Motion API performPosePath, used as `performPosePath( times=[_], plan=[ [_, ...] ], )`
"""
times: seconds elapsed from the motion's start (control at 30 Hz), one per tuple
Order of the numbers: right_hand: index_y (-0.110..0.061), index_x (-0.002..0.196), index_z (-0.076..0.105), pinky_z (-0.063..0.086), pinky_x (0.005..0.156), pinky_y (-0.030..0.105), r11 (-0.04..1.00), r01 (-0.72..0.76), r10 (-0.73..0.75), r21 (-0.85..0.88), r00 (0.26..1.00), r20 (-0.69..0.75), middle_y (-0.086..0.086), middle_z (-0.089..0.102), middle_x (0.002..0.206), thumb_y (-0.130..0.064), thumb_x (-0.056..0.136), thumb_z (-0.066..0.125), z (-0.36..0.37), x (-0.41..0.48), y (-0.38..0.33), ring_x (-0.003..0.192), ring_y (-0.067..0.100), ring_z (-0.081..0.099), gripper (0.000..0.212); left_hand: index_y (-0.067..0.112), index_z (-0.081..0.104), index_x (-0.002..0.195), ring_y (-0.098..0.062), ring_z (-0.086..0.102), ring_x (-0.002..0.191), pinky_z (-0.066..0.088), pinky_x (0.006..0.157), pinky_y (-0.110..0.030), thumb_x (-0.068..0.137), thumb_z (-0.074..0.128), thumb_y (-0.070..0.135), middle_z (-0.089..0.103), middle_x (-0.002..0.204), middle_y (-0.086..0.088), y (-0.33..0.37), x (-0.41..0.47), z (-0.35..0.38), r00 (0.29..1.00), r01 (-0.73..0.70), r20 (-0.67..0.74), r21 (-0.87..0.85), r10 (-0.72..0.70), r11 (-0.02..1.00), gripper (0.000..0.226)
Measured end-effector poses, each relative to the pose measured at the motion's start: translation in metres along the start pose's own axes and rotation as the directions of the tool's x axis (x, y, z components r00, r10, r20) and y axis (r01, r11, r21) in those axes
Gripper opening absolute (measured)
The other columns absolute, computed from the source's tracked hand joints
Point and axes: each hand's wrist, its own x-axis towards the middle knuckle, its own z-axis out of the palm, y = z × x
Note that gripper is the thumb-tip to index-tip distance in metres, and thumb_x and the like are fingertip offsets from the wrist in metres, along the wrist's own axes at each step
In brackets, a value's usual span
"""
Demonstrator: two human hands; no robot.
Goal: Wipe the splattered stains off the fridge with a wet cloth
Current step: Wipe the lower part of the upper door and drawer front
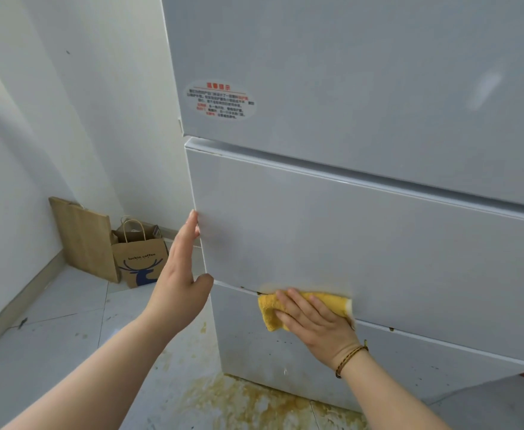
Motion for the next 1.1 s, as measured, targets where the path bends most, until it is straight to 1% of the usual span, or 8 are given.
performPosePath(
  times=[0.1, 0.23, 0.33, 0.5, 0.63, 0.83, 0.97, 1.1],
  plan=[
    [-0.021, 0.115, 0.047, -0.001, 0.118, 0.036, 0.998, -0.034, 0.035, 0.047, 0.999, -0.019, 0.012, 0.013, 0.153, -0.002, 0.096, 0.014, -0.002, 0.016, -0.008, 0.144, 0.026, -0.003, 0.042, 0.055, 0.004, 0.121, 0.000, 0.026, 0.128, 0.026, 0.074, 0.009, 0.077, 0.042, -0.019, 0.024, 0.140, 0.016, 0.001, 0.000, -0.004, 0.999, 0.037, 0.037, -0.062, -0.034, 0.997, 0.094],
    [-0.021, 0.111, 0.047, 0.006, 0.116, 0.033, 0.989, -0.080, 0.091, 0.121, 0.992, -0.089, -0.002, 0.042, 0.134, -0.006, 0.096, 0.017, -0.003, 0.070, -0.031, 0.142, 0.028, 0.012, 0.036, 0.055, 0.009, 0.118, -0.001, 0.023, 0.131, 0.025, 0.100, -0.017, 0.077, 0.043, -0.019, 0.021, 0.140, 0.015, 0.005, -0.002, -0.004, 0.999, 0.018, 0.049, -0.066, -0.014, 0.998, 0.092],
    [-0.019, 0.112, 0.053, 0.011, 0.113, 0.032, 0.985, -0.090, 0.104, 0.148, 0.991, -0.089, -0.007, 0.059, 0.126, -0.009, 0.097, 0.019, -0.003, 0.118, -0.048, 0.125, 0.019, 0.037, 0.039, 0.055, 0.008, 0.117, -0.001, 0.020, 0.133, 0.023, 0.103, -0.019, 0.080, 0.040, -0.017, 0.020, 0.144, 0.011, 0.011, -0.002, -0.005, 0.998, 0.031, 0.059, -0.035, -0.029, 0.999, 0.087],
    [-0.022, 0.111, 0.065, 0.004, 0.114, 0.034, 0.998, 0.060, -0.062, 0.030, 0.997, 0.052, -0.008, 0.057, 0.129, -0.001, 0.094, 0.005, 0.001, 0.115, -0.039, 0.124, 0.012, 0.037, 0.066, 0.021, 0.009, 0.144, -0.015, 0.012, 0.141, 0.017, 0.112, -0.029, 0.084, 0.044, -0.007, 0.012, 0.154, 0.000, 0.016, -0.008, 0.001, 1.000, 0.018, 0.007, 0.226, -0.020, 0.974, 0.075],
    [-0.011, 0.128, 0.033, -0.004, 0.115, 0.038, 0.978, 0.209, -0.206, -0.004, 0.968, 0.147, -0.008, 0.050, 0.135, 0.003, 0.092, -0.003, -0.002, 0.063, -0.006, 0.128, 0.019, 0.030, 0.053, 0.014, 0.010, 0.145, -0.017, 0.010, 0.142, 0.013, 0.110, -0.027, 0.083, 0.047, -0.006, 0.009, 0.154, 0.000, 0.022, -0.019, 0.010, 0.998, 0.049, 0.022, 0.317, -0.059, 0.947, 0.075],
    [-0.015, 0.130, 0.036, -0.002, 0.118, 0.038, 0.954, 0.292, -0.283, -0.072, 0.953, 0.113, 0.017, -0.004, 0.154, 0.000, 0.096, 0.011, -0.028, -0.022, 0.067, 0.139, 0.027, 0.008, 0.045, 0.014, 0.010, 0.146, -0.018, 0.009, 0.142, 0.012, 0.111, -0.029, 0.086, 0.047, -0.003, 0.007, 0.155, 0.000, 0.035, -0.028, 0.023, 0.992, 0.106, 0.025, 0.338, -0.122, 0.935, 0.072],
    [-0.016, 0.122, 0.046, 0.008, 0.117, 0.035, 0.961, 0.275, -0.274, -0.026, 0.961, 0.032, 0.011, 0.016, 0.150, -0.006, 0.098, 0.024, -0.061, -0.049, 0.131, 0.138, 0.026, 0.019, 0.034, 0.019, 0.009, 0.146, -0.020, 0.011, 0.142, 0.015, 0.111, -0.032, 0.088, 0.048, 0.002, 0.004, 0.155, 0.002, 0.039, -0.046, 0.032, 0.981, 0.123, 0.092, 0.369, -0.168, 0.921, 0.072],
    [-0.020, 0.106, 0.051, 0.021, 0.109, 0.033, 0.996, 0.048, -0.047, 0.078, 0.999, -0.018, 0.006, 0.043, 0.127, -0.005, 0.098, 0.023, -0.096, -0.049, 0.147, 0.109, 0.024, 0.046, 0.033, 0.022, 0.012, 0.145, -0.027, 0.029, 0.134, 0.026, 0.109, -0.036, 0.088, 0.049, 0.003, 0.011, 0.154, 0.003, 0.046, -0.059, 0.041, 0.972, 0.128, 0.146, 0.335, -0.186, 0.933, 0.071]
  ],
)
